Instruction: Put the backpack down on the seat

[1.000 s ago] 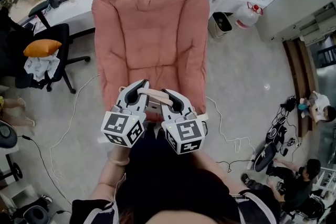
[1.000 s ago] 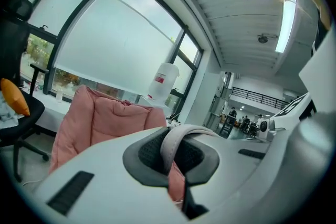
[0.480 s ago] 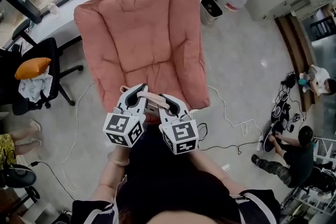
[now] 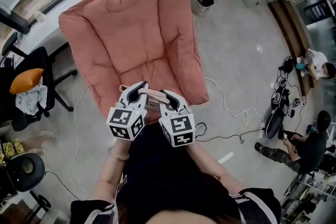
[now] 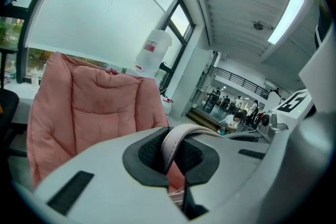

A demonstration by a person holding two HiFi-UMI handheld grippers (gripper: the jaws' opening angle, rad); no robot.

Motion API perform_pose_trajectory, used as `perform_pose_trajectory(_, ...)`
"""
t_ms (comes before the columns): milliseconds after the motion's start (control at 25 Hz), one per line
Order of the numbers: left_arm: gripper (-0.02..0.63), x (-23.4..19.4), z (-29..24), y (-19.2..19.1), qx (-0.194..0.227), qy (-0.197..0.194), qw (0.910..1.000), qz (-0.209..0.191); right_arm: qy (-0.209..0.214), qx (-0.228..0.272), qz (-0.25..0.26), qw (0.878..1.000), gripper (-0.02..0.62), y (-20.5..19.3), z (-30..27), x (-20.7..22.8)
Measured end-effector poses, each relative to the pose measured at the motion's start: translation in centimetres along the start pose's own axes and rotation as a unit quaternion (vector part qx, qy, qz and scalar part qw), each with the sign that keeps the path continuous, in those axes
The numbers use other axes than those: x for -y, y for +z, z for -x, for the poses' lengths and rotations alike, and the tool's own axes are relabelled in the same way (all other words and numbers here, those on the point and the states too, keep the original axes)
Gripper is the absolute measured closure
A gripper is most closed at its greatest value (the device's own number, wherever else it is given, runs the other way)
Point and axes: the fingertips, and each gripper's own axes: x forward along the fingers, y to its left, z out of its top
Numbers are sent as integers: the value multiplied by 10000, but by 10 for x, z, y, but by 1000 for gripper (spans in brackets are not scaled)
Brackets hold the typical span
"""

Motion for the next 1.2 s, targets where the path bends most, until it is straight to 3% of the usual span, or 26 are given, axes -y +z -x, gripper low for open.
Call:
perform_pose_trajectory(440,591,-10,-28,-9,-123,-55,9998,114,-101,-47,15,9999,563,-4,-20,22)
perform_pose_trajectory(920,589,-16,-61,-17,-255,-192,9994,-123,-469,-25,-16,9989,563,-7,-38,48)
perform_pose_trajectory(1200,589,-18,-71,-35,-469,-247,9985,-154,-597,-295,7,9978,563,-27,-43,56)
